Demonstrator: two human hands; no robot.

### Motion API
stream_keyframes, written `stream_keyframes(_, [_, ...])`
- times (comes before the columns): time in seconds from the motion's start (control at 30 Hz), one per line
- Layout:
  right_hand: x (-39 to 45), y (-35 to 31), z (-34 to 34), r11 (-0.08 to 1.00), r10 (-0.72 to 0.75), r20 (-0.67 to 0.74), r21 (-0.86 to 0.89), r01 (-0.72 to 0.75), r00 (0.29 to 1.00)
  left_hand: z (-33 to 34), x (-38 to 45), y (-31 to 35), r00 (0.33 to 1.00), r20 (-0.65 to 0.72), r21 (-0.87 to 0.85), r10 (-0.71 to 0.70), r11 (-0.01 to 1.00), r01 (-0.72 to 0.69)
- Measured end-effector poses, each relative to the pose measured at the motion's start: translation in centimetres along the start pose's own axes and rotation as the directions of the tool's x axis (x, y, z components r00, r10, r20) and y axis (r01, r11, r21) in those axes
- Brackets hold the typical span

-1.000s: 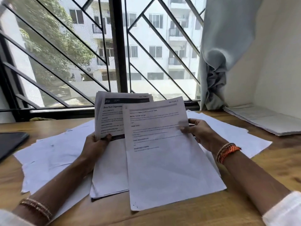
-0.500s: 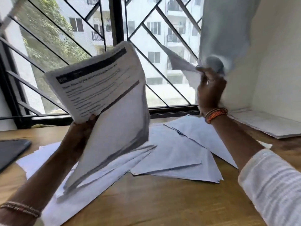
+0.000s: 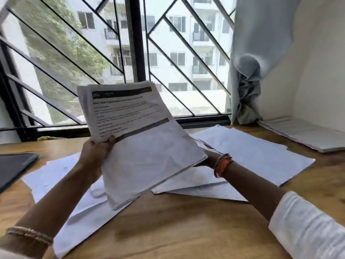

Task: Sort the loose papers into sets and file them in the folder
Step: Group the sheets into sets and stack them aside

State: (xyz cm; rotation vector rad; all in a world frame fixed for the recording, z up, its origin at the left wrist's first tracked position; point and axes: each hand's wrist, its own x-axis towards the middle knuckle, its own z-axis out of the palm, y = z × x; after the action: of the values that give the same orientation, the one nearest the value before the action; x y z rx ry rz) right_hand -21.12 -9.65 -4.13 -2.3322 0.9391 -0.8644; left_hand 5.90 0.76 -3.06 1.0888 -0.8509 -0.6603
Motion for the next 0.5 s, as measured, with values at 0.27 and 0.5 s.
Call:
stream_keyframes(0.27, [-4.0, 7.2, -6.9, 0.593, 0.591, -0.262, -0.500, -0.631, 0.763, -0.4, -0.4, -2.5, 0.997, -0.045, 0.182, -0.058, 0.981, 0.065])
stream_keyframes(0.5, [-3.5, 5.0, -5.6, 0.590, 0.578, -0.281, -0.505, -0.630, 0.766, -0.7, -1.2, -2.8, 0.997, -0.012, 0.352, -0.077, 0.933, 0.076])
